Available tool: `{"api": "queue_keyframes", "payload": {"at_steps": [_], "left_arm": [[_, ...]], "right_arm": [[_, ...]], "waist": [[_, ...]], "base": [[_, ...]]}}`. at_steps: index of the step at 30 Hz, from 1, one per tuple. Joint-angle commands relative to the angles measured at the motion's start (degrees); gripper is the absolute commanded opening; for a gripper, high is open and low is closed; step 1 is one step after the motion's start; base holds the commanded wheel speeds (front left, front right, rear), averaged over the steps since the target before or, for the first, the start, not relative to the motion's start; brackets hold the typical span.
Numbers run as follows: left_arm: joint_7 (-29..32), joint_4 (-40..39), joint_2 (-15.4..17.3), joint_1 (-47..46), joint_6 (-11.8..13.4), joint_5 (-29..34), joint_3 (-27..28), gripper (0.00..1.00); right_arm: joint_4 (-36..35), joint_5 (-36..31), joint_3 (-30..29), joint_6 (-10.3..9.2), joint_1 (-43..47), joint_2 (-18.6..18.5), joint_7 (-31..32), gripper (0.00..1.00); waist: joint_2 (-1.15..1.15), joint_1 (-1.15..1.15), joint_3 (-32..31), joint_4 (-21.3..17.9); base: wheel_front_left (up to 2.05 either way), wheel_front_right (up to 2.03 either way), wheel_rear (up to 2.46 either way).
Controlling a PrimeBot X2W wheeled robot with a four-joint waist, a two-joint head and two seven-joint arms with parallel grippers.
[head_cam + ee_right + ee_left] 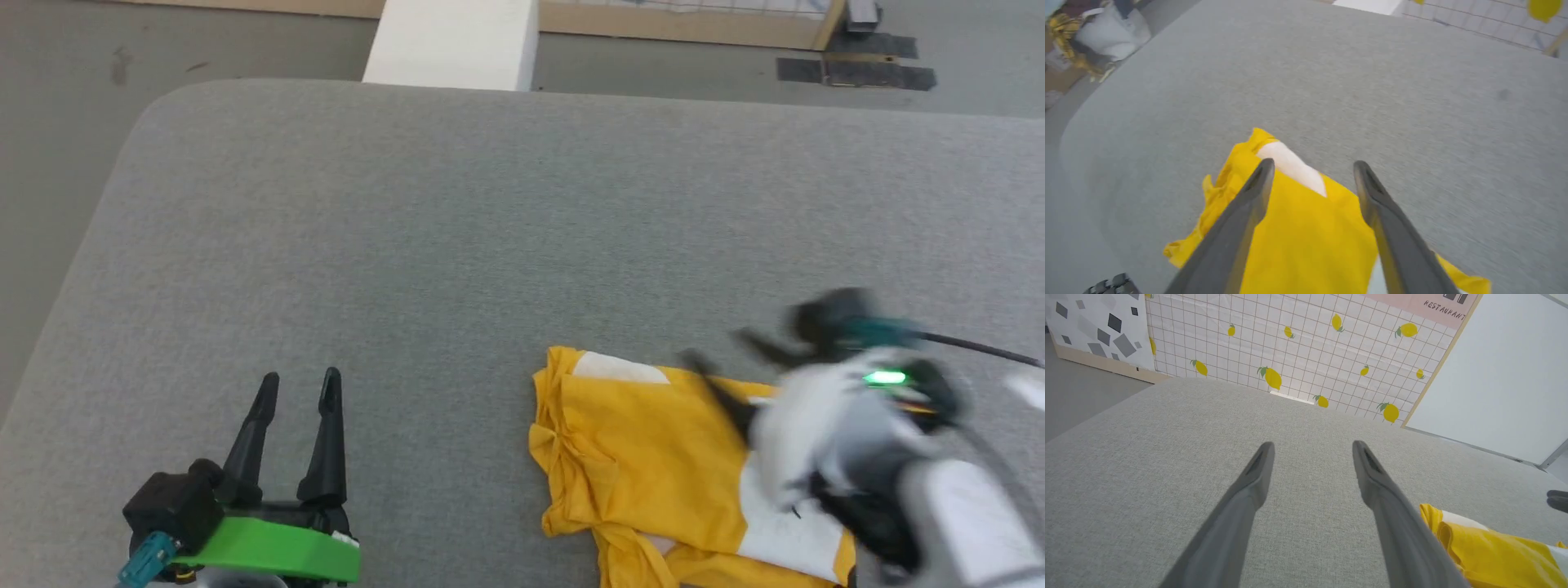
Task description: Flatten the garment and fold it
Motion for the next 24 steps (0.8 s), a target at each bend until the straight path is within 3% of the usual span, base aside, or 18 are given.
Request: {"api": "queue_keyframes", "payload": {"at_steps": [1,5,8,14,23,24], "left_arm": [[-0.01,-0.7,0.58,0.57,0.28,0.7,0.34,1.0],[0.19,-2.34,1.32,1.12,0.96,1.48,0.52,1.0],[0.57,-3.41,1.61,1.42,1.26,1.78,0.35,1.0],[1.55,-4.71,2.3,1.58,1.45,1.76,0.22,1.0],[3.12,-6.22,3.62,1.15,1.54,1.98,-0.02,1.0],[3.23,-6.37,3.7,1.11,1.57,2.0,-0.09,1.0]], "right_arm": [[-2.28,-1.77,-2.27,-0.09,2.12,-1.72,-1.9,1.0],[-5.6,-4.06,-11.5,-0.09,9.07,-1.42,-5.95,1.0],[-5.98,-4.99,-14.87,-0.09,13.53,0.01,-7.12,1.0],[-2.72,-4.42,-15.49,-0.09,17.86,2.99,-7.34,1.0],[6.39,-4.23,-14.96,-0.09,15.76,4.72,-8.05,1.0],[7.53,-4.2,-14.88,-0.09,15.28,4.82,-8.01,0.95]], "waist": [[0.0,0.0,-0.1,-1.38],[0.0,0.0,0.3,-2.64],[0.0,0.0,0.57,-3.1],[0.0,0.0,1.06,-3.46],[0.0,0.0,1.22,-2.22],[0.0,0.0,1.25,-2.07]], "base": [[0.0,0.0,0.0],[0.0,0.0,0.0],[0.0,0.0,0.0],[0.0,0.0,0.0],[0.0,0.0,0.0],[0.0,0.0,0.0]]}}
